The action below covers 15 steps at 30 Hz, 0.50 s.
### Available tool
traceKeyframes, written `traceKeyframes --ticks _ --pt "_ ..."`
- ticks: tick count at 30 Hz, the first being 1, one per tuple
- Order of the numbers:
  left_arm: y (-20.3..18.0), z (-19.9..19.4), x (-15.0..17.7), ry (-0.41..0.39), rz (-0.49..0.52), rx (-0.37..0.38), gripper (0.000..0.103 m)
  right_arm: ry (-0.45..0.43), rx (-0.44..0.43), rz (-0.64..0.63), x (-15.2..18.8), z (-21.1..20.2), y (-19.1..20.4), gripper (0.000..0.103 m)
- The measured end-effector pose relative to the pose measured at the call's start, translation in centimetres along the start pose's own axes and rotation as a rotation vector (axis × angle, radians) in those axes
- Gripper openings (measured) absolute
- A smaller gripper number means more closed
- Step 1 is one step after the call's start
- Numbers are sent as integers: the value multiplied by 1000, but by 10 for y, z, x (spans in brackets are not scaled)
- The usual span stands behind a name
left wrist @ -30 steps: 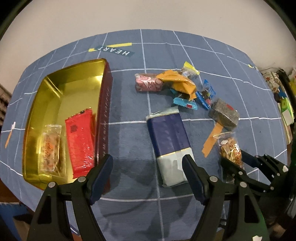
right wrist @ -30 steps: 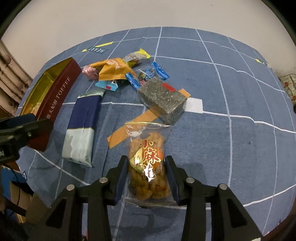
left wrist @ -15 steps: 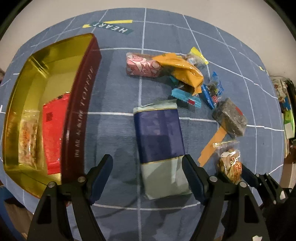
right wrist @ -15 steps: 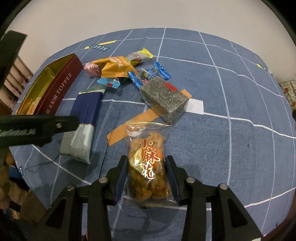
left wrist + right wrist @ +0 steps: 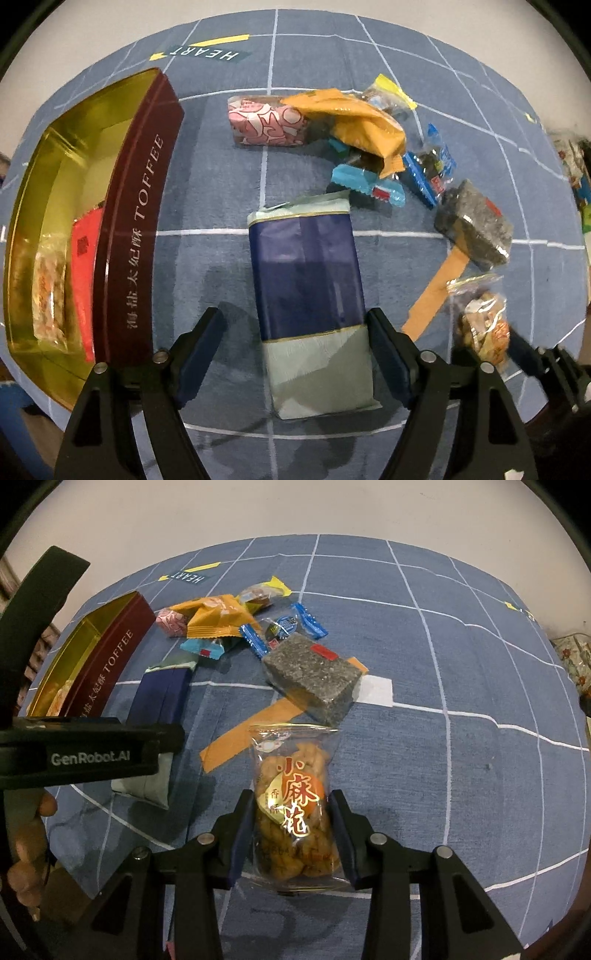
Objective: Organize snacks
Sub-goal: 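Grasp the navy-and-white packet with the left tool while the right tool holds the snack bag, then carry the navy-and-white packet over the gold tin with the left tool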
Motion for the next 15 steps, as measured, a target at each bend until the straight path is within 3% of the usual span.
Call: traceKeyframes --ticks 4,6,15 --pt "0 -2 -1 -16 15 -4 59 0 -1 4 0 0 0 41" --pt "0 -2 -3 -18 18 -6 46 1 -2 6 0 -1 0 41" --pt "9 -4 8 -7 47 -12 46 1 10 3 0 -1 0 41"
Point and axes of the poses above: each gripper's, at about its wrist camera, not at the fingertips, and z roughly the way its jaws point, y to its left, x to its underside, the point moved 8 cm from there along z, roughly the way its jaws point, and after that the axes turned 7 degrees about z, right-handed, at the moved point
